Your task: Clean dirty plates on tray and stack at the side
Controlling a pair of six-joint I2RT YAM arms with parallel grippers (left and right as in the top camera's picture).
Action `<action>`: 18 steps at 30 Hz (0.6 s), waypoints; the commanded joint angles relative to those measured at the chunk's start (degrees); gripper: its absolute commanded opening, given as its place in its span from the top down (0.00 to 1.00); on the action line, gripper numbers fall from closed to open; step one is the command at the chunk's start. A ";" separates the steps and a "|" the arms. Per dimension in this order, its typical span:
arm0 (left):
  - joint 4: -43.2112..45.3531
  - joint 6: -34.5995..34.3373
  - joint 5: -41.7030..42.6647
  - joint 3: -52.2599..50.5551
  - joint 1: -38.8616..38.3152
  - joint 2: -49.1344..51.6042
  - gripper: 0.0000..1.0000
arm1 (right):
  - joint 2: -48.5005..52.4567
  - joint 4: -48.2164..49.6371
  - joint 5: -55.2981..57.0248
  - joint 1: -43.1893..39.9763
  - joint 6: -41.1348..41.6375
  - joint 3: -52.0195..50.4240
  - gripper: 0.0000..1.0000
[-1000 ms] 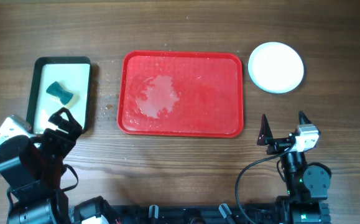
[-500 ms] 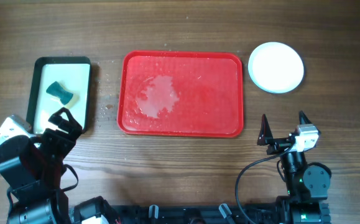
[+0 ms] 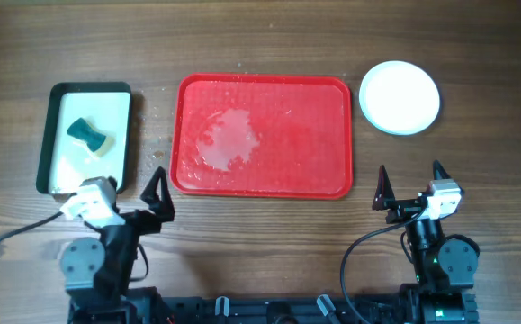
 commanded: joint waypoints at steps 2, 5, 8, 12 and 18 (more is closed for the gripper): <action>12.94 8.33 3.93 -10.84 -0.31 -6.56 0.00 | -0.02 0.15 0.59 -0.26 -0.70 -0.07 0.00; 14.12 8.33 3.69 -13.46 -0.31 -9.01 0.00 | -0.02 0.15 0.59 -0.26 -0.72 -0.07 0.00; 19.10 8.33 3.72 -15.45 -0.31 -9.99 0.00 | -0.02 0.15 0.59 -0.26 -0.70 -0.07 0.00; 25.66 6.27 3.74 -18.95 -0.48 -9.99 0.00 | -0.02 0.15 0.59 -0.26 -0.72 -0.07 0.00; 28.37 3.80 1.97 -21.94 -1.38 -9.99 0.00 | -0.02 0.15 0.59 -0.26 -0.72 -0.07 0.00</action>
